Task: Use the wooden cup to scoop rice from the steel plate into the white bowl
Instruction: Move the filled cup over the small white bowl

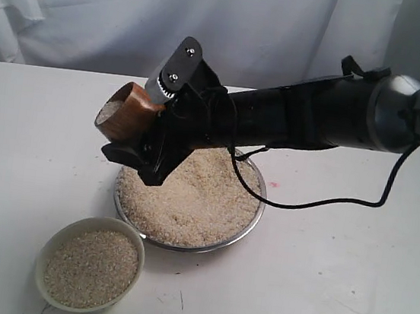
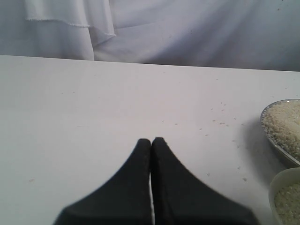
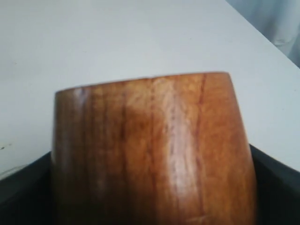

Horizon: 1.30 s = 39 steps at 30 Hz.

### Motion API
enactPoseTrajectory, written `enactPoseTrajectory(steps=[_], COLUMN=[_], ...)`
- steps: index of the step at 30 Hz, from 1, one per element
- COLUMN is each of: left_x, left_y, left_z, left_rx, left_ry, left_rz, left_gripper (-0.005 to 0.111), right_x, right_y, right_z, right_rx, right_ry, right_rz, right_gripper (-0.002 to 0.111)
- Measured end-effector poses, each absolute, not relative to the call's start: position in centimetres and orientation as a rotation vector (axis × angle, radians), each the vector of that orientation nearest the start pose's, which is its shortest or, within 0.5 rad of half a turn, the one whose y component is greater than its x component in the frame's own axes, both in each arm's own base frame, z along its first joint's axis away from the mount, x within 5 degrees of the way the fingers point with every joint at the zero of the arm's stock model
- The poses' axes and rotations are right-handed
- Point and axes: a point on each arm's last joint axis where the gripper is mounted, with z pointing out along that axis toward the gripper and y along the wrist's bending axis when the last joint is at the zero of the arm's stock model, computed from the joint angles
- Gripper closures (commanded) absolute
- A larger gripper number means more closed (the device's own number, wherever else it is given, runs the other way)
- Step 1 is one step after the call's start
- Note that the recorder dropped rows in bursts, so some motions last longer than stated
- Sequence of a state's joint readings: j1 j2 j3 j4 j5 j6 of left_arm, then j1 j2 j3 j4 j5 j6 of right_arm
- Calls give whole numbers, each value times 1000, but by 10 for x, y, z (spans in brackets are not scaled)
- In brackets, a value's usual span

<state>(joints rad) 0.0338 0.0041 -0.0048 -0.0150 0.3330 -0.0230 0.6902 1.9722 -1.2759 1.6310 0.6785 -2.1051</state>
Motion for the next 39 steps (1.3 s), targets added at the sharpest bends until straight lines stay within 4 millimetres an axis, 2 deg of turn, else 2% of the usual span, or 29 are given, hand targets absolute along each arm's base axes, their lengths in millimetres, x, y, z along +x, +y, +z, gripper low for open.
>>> enactPoseTrajectory(steps=[11, 20, 29, 39], left_x=[54, 54, 54, 54], left_y=[1, 1, 1, 1], left_z=[185, 185, 185, 185], left_rx=[-61, -61, -61, -61], left_ry=[1815, 1815, 1815, 1815], left_rz=[-7, -7, -7, -7], left_gripper=[107, 107, 107, 107], right_x=[258, 234, 223, 218], right_y=[297, 311, 321, 324], right_z=[193, 186, 180, 177], right_rx=[-1608, -1766, -1882, -1961], right_ry=[1523, 1461, 1398, 1335], right_rz=[867, 775, 598, 521], right_gripper=[108, 108, 108, 108])
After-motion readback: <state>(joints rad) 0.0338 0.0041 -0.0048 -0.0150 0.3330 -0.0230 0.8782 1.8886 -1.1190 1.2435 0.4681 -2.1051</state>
